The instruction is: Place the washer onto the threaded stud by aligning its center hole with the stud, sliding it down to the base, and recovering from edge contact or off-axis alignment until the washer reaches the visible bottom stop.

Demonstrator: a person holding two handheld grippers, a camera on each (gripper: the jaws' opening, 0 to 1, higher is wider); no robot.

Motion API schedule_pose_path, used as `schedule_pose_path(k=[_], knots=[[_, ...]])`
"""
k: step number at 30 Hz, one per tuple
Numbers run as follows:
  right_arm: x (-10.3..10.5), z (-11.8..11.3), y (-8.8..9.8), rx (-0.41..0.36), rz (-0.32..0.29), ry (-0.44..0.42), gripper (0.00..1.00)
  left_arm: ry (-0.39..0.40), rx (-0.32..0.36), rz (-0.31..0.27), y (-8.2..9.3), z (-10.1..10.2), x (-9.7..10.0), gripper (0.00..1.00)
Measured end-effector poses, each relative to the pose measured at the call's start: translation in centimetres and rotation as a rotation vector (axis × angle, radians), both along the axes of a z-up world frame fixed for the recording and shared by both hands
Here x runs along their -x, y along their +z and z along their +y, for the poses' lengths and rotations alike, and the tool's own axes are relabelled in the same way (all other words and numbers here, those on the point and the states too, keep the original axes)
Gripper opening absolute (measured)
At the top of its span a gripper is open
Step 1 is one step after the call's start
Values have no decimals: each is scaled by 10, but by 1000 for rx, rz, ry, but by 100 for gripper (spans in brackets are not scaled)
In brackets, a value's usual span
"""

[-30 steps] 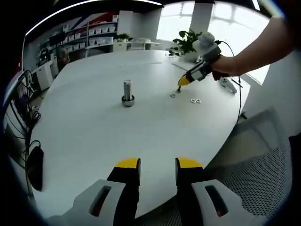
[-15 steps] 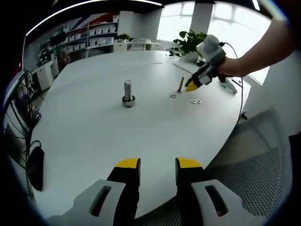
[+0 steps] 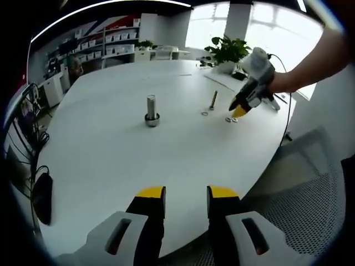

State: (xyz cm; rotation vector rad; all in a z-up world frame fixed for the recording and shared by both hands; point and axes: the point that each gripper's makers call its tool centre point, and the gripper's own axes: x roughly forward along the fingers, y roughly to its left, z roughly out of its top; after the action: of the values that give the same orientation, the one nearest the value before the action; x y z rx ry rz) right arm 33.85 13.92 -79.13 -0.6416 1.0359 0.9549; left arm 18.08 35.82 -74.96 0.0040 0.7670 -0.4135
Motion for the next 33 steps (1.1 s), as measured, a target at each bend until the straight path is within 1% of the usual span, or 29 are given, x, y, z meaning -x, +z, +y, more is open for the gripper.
schedule_pose_path(k=[4, 7, 8, 10, 13, 16, 17, 18, 23, 25, 32, 33], knots=[[7, -3, -2, 12, 16, 15, 25, 3, 1, -2, 1, 0, 0, 28], [12, -7, -7, 36, 39, 21, 25, 4, 0, -3, 1, 1, 0, 28], [11, -7, -7, 42, 25, 35, 24, 4, 0, -3, 1, 1, 0, 28], [10, -7, -7, 48, 29, 40, 24, 3, -1, -3, 1, 0, 0, 28], [8, -6, -7, 53, 46, 22, 24, 2, -2, -1, 0, 0, 0, 28], [10, -8, -7, 120, 59, 104, 24, 3, -1, -1, 1, 0, 0, 28], [10, -8, -7, 128, 60, 110, 24, 2, -2, -1, 0, 0, 0, 28], [10, -7, -8, 153, 68, 115, 24, -1, -4, 1, 0, 0, 0, 28], [11, -4, -8, 200, 82, 141, 23, -1, -4, 1, 0, 0, 0, 28], [12, -4, -8, 212, 80, 178, 23, -1, -3, 0, 0, 0, 0, 28], [14, -3, -8, 219, 74, 197, 20, -5, -1, 2, 0, -1, 0, 27], [14, -2, -9, 224, 71, 210, 20, -5, -1, 3, 0, -1, 0, 27]])
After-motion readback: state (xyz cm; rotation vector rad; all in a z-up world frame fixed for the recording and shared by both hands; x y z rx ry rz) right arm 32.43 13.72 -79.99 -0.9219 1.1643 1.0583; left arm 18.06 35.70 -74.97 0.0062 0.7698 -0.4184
